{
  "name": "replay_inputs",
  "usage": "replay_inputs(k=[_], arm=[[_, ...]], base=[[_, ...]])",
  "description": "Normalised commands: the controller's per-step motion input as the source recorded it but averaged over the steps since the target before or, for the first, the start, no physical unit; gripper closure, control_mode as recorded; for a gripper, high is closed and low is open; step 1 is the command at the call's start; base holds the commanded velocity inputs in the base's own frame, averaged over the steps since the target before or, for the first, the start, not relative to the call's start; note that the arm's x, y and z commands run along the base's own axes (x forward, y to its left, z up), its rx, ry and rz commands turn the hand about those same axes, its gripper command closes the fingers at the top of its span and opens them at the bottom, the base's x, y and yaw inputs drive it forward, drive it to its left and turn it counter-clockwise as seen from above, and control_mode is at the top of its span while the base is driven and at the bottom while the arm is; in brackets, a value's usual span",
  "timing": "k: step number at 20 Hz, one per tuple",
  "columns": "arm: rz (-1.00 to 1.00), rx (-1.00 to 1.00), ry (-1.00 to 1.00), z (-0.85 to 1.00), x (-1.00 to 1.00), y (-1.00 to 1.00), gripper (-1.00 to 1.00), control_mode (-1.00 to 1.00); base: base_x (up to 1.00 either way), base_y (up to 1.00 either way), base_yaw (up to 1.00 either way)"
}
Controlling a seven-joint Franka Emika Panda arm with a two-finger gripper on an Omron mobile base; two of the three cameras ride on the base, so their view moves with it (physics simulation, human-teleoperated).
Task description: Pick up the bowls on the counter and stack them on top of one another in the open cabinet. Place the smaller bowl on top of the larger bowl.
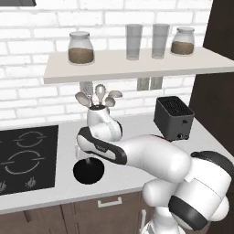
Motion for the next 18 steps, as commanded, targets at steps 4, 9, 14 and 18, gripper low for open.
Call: replay_inputs(k=[4,9,14,18], arm=[[0.0,-0.04,0.0,-0.39,0.0,-0.13,-1.0,-1.0],[0.0,0.0,0.0,-0.39,0.0,0.0,-1.0,-1.0],[0.0,-0.03,0.0,-0.44,0.05,0.0,-1.0,-1.0],[0.0,-0.02,0.0,-0.22,0.11,0.0,-1.0,-1.0]], base=[[0.0,0.0,0.0],[0.0,0.0,0.0],[0.0,0.0,0.0],[0.0,0.0,0.0]])
